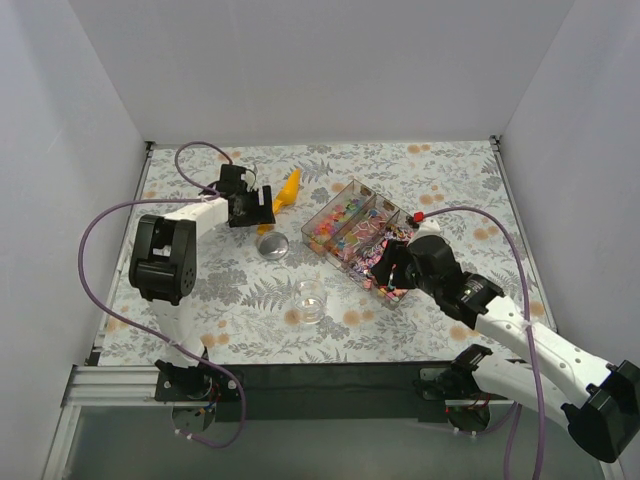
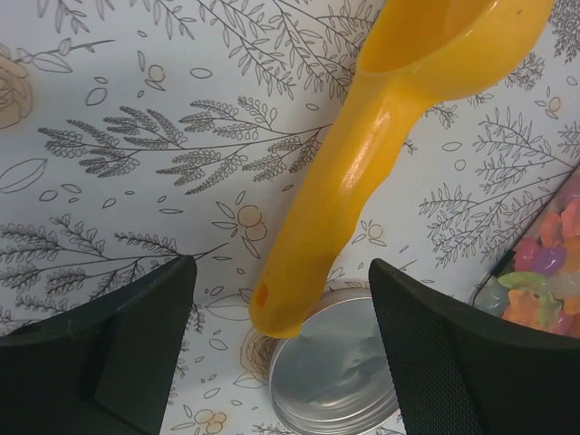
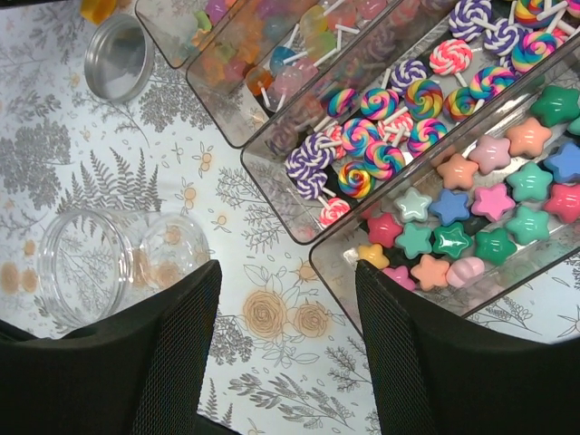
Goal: Pack the candies
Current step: Pick up the spatula from the center of the board.
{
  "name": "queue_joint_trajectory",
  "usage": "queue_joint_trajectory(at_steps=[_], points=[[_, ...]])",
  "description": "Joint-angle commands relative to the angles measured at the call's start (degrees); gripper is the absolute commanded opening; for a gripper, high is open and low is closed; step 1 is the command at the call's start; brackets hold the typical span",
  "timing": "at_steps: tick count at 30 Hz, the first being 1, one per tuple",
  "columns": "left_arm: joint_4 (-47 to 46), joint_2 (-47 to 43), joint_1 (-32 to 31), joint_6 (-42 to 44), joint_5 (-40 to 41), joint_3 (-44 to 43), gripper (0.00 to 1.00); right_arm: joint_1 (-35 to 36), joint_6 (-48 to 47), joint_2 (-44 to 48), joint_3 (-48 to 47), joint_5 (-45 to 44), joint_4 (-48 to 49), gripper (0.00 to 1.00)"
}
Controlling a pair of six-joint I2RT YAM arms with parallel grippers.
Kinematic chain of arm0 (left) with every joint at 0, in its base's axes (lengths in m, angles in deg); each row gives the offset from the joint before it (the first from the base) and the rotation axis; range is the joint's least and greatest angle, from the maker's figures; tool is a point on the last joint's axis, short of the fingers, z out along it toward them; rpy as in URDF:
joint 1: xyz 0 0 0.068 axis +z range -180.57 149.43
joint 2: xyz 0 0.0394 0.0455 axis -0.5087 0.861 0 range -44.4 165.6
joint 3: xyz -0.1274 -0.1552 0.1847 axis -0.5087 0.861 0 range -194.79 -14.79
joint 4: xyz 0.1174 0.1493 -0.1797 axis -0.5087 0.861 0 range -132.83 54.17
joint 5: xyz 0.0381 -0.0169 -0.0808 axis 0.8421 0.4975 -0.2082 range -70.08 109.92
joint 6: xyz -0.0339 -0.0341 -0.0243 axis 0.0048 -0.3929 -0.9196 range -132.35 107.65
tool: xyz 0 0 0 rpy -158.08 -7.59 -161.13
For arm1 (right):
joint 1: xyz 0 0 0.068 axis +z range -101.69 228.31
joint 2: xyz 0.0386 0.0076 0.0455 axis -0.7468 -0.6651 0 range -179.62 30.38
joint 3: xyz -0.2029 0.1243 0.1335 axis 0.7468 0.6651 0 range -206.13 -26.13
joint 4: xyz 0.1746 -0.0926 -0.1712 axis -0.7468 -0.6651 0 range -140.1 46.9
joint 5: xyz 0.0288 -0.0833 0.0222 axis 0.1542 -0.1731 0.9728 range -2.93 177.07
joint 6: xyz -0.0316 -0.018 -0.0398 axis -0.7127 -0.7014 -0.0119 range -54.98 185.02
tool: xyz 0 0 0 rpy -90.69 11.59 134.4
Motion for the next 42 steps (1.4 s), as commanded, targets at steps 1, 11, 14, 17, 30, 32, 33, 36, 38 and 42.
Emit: queue_joint_trajectory(at_steps=[1, 11, 14, 17, 30, 32, 33, 36, 38, 42], points=[[-1.2, 0.5, -0.2, 3.7, -6.0, -2.7, 0.75, 0.1, -3.6, 0.8, 1.9, 1.6, 4.5, 0.68], [-1.6, 5.6, -0.2, 4.8, -8.1, -4.9, 0.55, 0.1, -3.4, -1.8, 1.8, 4.0, 7.1, 0.67], [-2.2, 6.0, -0.2, 4.8, -8.3, -4.4, 0.47, 0.1, -3.2, -1.8, 2.5, 4.5, 7.9, 0.67], [-2.4, 6.2, -0.3, 4.8, -8.3, -4.3, 0.42, 0.1, -3.1, -1.8, 3.2, 5.0, 8.4, 0.67], [-2.2, 4.2, -0.9, 5.1, -2.9, -5.0, 0.14, 0.1, -2.9, -1.9, 4.0, 5.8, 9.0, 0.66], [-1.6, 3.3, -1.0, 5.9, -1.2, -5.7, 0.09, 0.1, -3.0, -1.8, 4.0, 5.6, 9.0, 0.67], [-1.3, 2.8, -1.2, 6.2, -0.4, -6.0, 0.06, 0.1, -2.9, -1.7, 3.9, 5.4, 9.1, 0.67], [-0.6, 1.0, -2.0, 8.1, 2.4, -7.1, 0.0, 0.1, -2.8, -1.9, 2.4, 4.6, 9.1, 0.66], [-0.1, -0.9, -2.5, 9.9, 4.8, -7.8, 0.0, -0.1, -2.9, -2.3, 1.2, 3.7, 9.0, 0.67], [0.1, -4.3, -5.1, 13.4, 9.9, -7.7, 0.0, -1.4, -2.9, -5.1, -3.5, 4.0, 8.7, 0.87]])
